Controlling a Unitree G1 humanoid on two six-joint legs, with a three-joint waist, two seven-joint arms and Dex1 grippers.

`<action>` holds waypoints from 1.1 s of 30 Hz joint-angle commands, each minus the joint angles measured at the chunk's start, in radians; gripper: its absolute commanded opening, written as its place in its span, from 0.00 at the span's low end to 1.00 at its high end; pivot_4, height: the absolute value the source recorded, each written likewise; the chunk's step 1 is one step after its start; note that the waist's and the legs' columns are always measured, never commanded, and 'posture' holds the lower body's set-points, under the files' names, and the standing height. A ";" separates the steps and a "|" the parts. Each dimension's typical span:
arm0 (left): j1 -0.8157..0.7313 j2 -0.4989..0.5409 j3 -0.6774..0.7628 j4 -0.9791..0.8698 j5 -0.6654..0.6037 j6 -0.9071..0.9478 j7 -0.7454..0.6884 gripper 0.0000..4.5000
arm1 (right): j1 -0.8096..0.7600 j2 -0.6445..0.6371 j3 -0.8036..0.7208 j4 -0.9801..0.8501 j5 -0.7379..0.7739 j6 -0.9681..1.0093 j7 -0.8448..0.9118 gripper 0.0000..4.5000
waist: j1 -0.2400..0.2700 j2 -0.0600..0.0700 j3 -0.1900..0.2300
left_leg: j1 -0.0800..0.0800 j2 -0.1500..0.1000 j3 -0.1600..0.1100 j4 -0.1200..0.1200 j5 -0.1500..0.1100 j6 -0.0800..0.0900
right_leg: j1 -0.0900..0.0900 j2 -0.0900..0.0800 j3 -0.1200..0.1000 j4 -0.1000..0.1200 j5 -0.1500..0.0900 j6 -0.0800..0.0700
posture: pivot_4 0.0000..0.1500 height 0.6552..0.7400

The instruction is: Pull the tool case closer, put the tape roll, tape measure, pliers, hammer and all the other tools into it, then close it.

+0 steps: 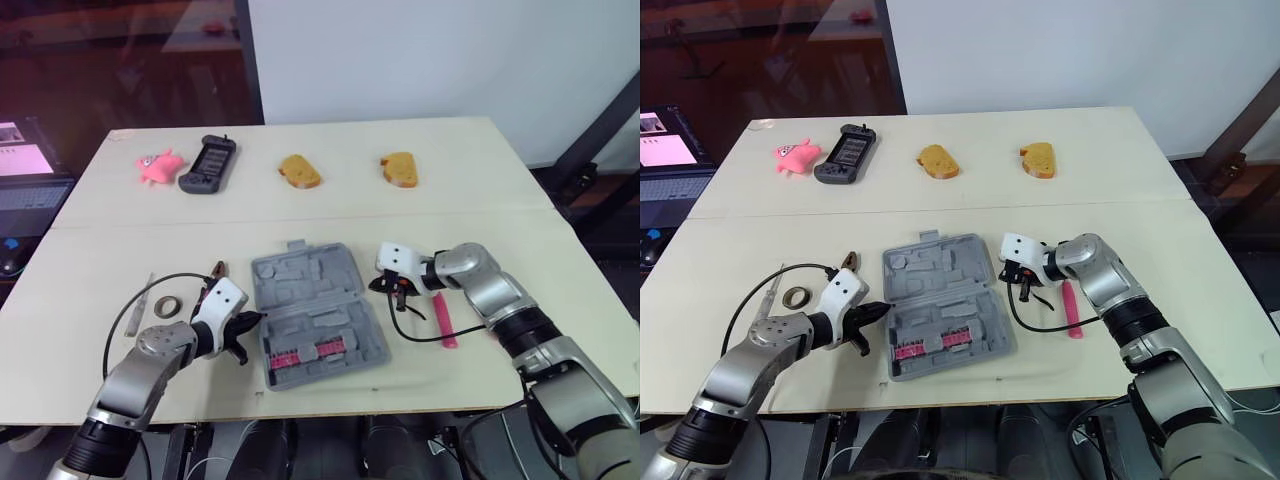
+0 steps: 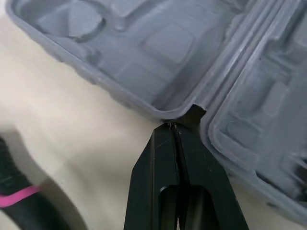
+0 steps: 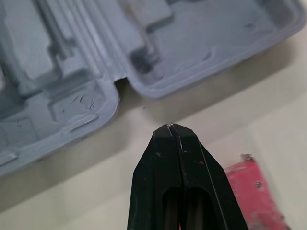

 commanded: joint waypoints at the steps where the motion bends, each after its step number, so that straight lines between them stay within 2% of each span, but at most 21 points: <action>1: -0.014 0.002 0.002 0.003 0.020 -0.025 0.005 0.01 | -0.008 0.026 -0.005 -0.007 -0.004 -0.030 0.015 0.00 | 0.000 0.000 0.000 | 0.000 0.000 0.000 0.000 0.000 0.000 | 0.000 0.000 0.000 0.000 0.000 0.000 | 1.00 1.00; 19: -0.096 -0.040 -0.037 0.047 0.004 -0.011 -0.053 0.01 | 0.024 0.034 0.008 -0.061 -0.053 -0.063 0.050 0.00 | 0.002 0.000 0.000 | 0.000 0.000 0.000 0.000 0.000 0.000 | 0.000 0.000 0.000 0.000 0.000 0.000 | 1.00 1.00; 33: -0.085 -0.016 -0.054 0.027 -0.003 0.046 -0.098 0.01 | 0.165 -0.015 -0.010 -0.301 -0.023 0.127 0.092 0.00 | 0.002 0.000 0.000 | 0.000 0.000 -0.001 0.000 0.000 0.000 | 0.000 0.000 0.000 0.000 0.000 0.000 | 1.00 1.00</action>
